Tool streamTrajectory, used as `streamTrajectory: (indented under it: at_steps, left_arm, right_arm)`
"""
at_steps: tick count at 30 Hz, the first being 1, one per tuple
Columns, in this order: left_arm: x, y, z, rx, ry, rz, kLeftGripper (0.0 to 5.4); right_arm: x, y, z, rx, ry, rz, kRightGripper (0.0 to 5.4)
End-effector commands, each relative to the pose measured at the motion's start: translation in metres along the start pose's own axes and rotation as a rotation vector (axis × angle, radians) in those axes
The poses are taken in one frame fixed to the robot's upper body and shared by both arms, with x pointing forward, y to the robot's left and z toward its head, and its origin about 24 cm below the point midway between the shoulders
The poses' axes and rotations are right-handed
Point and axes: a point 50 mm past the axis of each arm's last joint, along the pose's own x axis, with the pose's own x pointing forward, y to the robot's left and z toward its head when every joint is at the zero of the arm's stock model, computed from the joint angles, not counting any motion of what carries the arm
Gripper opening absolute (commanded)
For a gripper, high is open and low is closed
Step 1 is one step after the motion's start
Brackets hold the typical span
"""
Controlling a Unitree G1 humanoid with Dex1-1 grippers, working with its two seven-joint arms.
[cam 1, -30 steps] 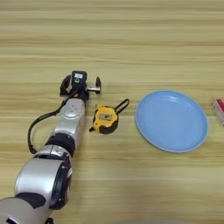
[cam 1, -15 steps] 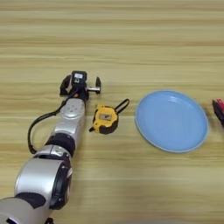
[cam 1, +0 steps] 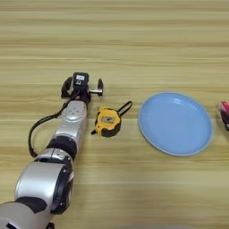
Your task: Move the objects on the table
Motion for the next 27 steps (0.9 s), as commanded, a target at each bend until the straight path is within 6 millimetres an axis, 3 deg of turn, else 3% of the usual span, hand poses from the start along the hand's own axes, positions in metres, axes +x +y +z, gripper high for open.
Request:
streamTrajectory:
  at_steps: [1, 8, 18, 27]
  left_arm:
    - [0.002, -0.001, 0.004, 0.012, -0.011, -0.001, 5.4]
    - [0.002, -0.001, 0.004, 0.012, -0.011, -0.001, 5.4]
    - [0.002, -0.001, 0.004, 0.012, -0.01, 0.0, 5.4]
    - [0.002, -0.001, 0.004, 0.012, -0.011, 0.0, 5.4]
  right_arm:
    - [0.004, -0.002, -0.001, -0.004, 0.003, 0.002, 1.49]
    - [0.005, 0.0, -0.003, 0.0, 0.01, 0.017, 0.72]
    - [0.001, 0.003, 0.009, 0.002, -0.044, 0.02, 0.72]
    - [-0.007, 0.025, 0.03, 0.001, -0.121, 0.085, 0.72]
